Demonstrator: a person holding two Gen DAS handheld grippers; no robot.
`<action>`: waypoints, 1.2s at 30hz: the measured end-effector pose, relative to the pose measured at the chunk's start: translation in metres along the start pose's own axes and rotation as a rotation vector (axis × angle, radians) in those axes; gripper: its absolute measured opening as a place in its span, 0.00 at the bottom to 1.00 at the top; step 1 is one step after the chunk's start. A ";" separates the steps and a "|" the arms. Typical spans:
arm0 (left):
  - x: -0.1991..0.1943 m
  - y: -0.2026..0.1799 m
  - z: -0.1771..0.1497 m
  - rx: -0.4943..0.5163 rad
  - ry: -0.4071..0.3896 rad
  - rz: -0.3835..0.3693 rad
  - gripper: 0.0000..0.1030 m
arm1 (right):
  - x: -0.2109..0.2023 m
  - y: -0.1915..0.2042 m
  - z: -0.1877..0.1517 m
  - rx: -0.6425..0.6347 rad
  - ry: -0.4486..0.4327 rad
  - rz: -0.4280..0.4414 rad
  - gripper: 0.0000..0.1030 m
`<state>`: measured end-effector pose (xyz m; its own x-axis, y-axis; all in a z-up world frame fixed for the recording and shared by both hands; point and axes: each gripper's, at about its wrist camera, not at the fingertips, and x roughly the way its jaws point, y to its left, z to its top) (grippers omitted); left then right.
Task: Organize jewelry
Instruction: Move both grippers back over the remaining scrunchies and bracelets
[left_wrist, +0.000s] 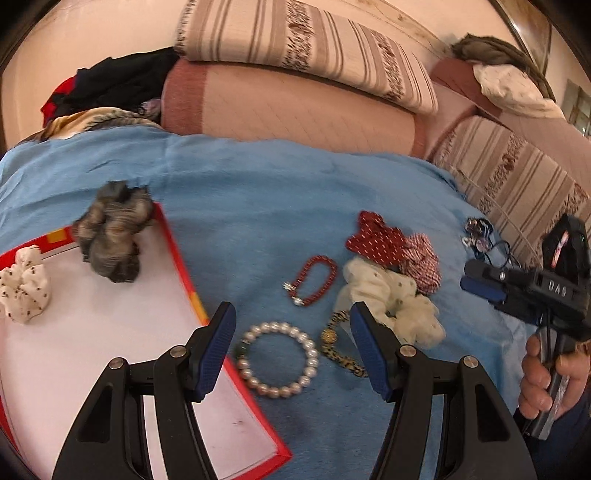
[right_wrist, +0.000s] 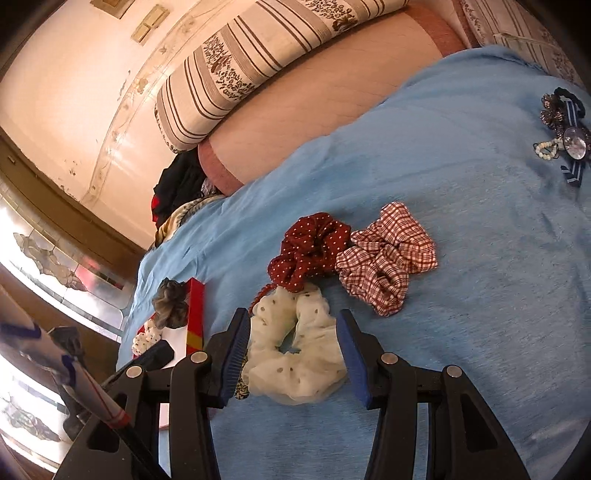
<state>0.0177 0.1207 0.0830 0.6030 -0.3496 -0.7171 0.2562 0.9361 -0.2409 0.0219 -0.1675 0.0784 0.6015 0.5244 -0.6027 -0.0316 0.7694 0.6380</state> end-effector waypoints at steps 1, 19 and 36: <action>0.003 -0.003 -0.001 0.001 0.011 -0.006 0.61 | -0.002 -0.001 0.001 -0.003 -0.005 -0.002 0.52; 0.038 -0.067 -0.027 0.181 0.163 -0.168 0.44 | -0.014 -0.023 0.011 0.008 -0.046 -0.064 0.52; 0.039 -0.064 -0.022 0.166 0.147 -0.156 0.07 | -0.016 -0.029 0.014 0.018 -0.057 -0.080 0.52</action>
<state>0.0080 0.0480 0.0560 0.4333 -0.4684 -0.7700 0.4650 0.8480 -0.2541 0.0244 -0.2036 0.0763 0.6463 0.4395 -0.6238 0.0325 0.8009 0.5979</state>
